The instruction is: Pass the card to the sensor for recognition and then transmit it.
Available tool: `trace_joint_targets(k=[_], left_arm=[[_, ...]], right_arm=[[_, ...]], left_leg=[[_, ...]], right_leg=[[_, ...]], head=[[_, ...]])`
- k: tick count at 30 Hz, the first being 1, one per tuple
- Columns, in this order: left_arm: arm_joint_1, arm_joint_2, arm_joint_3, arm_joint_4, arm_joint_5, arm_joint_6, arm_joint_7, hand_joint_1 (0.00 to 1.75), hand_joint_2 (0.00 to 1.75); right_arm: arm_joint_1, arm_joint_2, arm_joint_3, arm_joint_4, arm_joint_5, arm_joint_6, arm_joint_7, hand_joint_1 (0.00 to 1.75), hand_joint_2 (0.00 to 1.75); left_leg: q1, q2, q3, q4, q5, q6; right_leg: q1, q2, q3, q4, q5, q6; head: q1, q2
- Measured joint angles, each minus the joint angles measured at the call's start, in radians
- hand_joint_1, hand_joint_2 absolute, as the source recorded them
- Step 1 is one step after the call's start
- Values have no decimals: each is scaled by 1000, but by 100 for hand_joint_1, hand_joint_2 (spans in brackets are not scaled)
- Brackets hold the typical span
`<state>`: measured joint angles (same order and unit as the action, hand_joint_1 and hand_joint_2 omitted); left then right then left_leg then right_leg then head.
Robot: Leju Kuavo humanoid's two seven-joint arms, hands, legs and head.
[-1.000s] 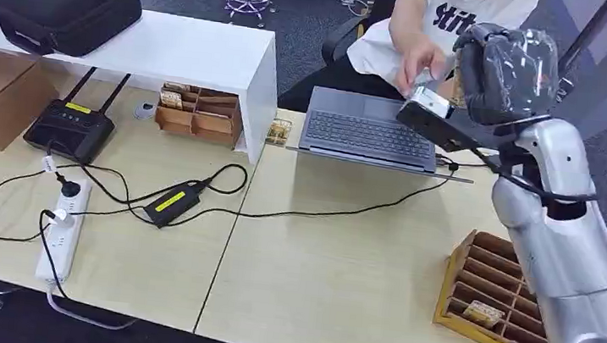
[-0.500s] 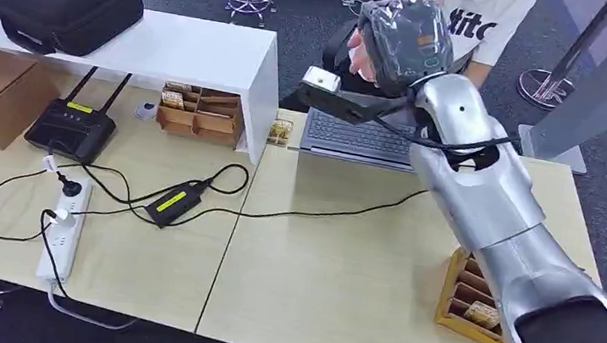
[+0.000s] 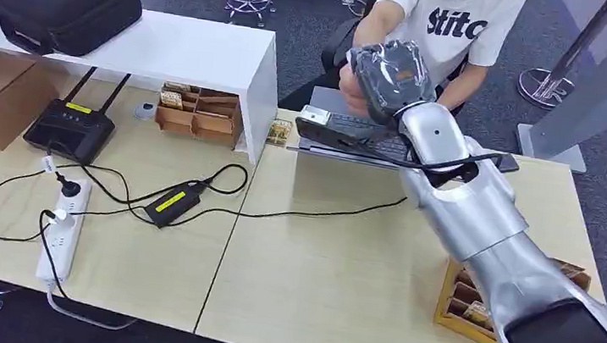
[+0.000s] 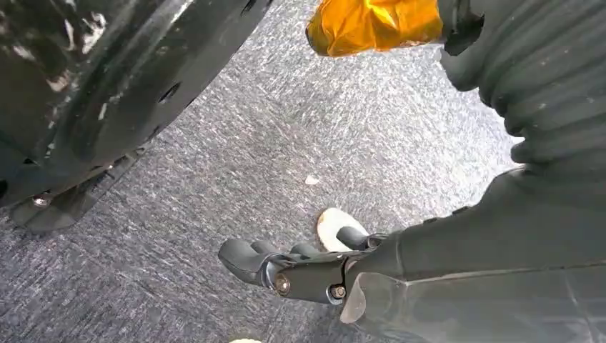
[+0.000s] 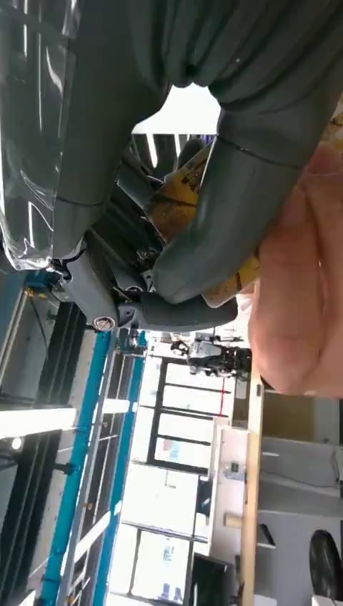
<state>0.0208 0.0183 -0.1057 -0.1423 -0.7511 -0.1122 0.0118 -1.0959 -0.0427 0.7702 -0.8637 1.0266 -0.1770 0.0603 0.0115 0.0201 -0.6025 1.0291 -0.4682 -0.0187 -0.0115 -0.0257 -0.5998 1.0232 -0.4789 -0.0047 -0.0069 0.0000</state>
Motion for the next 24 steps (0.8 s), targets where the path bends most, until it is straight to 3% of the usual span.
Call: trace_joint_targets(k=[3,4,5,6,15,19,24], left_arm=[[0,0,-1,0,0,0,0,0,175],[0,0,-2,0,0,0,0,0,175],[0,0,-4,0,0,0,0,0,175],[0,0,-7,0,-1,0,0,0,175],[0,0,-16,0,-6,5,0,0,175],[3,0,-16,0,5,5,-5,0,175],[11,0,-16,0,25,5,-20,0,175]], right_arm=[[0,2,7,11,5,-1,1,173,175],[0,3,9,14,7,-1,2,148,175],[0,4,11,16,8,0,2,26,175],[0,5,13,19,6,0,2,0,175],[1,16,15,26,-81,18,-37,0,175],[29,10,-28,-24,-271,80,-106,0,175],[127,-55,-155,-147,-591,148,-206,0,175]], left_leg=[[0,0,0,0,0,0],[0,0,0,0,0,0],[0,0,0,0,0,0],[0,0,0,0,0,0],[0,0,0,0,0,0],[0,0,1,0,0,0],[0,-2,0,0,0,0]], right_leg=[[0,0,0,0,0,0],[0,0,0,0,0,0],[0,0,0,0,0,0],[0,0,0,0,0,0],[0,0,0,0,0,0],[0,0,0,-1,0,0],[0,-2,1,-1,0,0]], head=[[0,0],[0,0],[0,0],[0,0],[0,0],[0,0],[0,0]])
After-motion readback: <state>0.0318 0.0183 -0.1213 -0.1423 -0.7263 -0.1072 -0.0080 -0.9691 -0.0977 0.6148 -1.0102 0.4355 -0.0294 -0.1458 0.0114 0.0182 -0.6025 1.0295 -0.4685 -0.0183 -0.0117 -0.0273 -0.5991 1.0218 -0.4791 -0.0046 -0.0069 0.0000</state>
